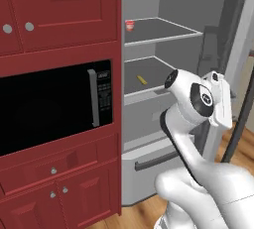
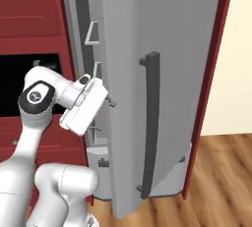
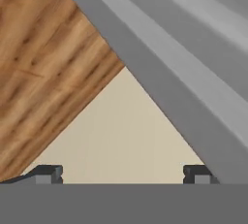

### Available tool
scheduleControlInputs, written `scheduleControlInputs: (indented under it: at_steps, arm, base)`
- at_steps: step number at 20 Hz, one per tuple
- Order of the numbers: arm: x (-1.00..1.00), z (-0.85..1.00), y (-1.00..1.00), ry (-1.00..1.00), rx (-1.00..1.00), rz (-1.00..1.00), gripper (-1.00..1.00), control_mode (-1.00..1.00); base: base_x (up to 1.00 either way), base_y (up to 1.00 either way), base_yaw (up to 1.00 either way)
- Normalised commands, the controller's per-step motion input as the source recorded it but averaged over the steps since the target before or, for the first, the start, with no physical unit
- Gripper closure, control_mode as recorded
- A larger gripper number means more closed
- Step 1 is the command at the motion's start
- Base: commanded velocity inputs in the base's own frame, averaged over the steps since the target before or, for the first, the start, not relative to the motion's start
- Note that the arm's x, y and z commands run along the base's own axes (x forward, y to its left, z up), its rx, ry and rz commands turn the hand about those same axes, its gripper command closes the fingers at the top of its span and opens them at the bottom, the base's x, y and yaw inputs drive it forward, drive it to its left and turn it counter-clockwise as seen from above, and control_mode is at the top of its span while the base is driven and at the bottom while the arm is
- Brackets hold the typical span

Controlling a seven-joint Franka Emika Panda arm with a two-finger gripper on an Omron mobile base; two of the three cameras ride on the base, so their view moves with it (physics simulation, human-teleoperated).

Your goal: Retrieve the butter from the fridge and place it on a plate on the dining table. Then retrieve the butter knife by the fridge and place it near the plate.

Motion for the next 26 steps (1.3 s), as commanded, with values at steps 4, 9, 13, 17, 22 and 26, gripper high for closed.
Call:
scheduleControlInputs:
  at_steps: [4, 9, 13, 17, 22, 26]
  arm:
    - [-0.16, -0.16, -1.0, 0.29, 0.05, 0.0, -1.0, -1.0]
    - [-0.41, -0.18, -1.0, 0.15, 0.08, 0.0, -1.0, -1.0]
    - [-0.62, 0.0, -1.0, 0.0, 0.13, 0.0, -1.0, -1.0]
    - [-0.44, 0.0, -1.0, 0.0, 0.13, 0.02, -1.0, -1.0]
    - [-0.55, 0.13, -0.32, 0.0, 0.03, 0.2, -1.0, -1.0]
    - [-0.26, 0.29, 1.0, 0.0, -0.02, 0.2, -1.0, -1.0]
  base:
    - [0.0, 0.0, 0.0]
    - [0.0, 0.0, 0.0]
    - [0.0, 0.0, 0.0]
    - [0.0, 0.0, 0.0]
    - [0.0, 0.0, 0.0]
    - [0.0, 0.0, 0.0]
